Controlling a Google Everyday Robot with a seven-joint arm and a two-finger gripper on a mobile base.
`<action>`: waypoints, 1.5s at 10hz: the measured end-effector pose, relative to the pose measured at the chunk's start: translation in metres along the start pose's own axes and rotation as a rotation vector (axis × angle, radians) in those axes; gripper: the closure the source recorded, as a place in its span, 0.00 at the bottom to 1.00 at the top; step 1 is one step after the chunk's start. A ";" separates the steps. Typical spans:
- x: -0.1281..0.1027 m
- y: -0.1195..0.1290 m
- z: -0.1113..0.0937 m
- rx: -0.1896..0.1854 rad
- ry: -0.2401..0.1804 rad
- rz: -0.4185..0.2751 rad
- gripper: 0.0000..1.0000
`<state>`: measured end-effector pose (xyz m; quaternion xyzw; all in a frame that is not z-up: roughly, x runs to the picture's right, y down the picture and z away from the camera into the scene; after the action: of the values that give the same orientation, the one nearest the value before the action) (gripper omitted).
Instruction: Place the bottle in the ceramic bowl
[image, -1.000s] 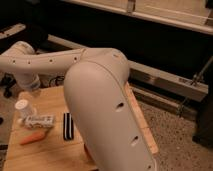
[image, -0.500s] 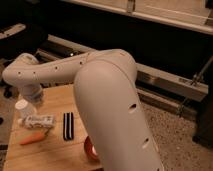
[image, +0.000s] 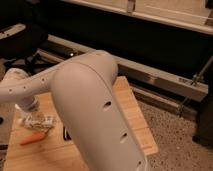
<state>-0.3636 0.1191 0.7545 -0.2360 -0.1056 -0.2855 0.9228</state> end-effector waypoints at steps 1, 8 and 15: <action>-0.003 0.004 0.009 -0.008 0.021 0.044 0.20; -0.020 -0.010 0.064 0.049 -0.121 0.188 0.20; -0.013 -0.001 0.102 -0.043 -0.148 0.196 0.46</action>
<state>-0.3807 0.1757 0.8392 -0.2854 -0.1439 -0.1780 0.9307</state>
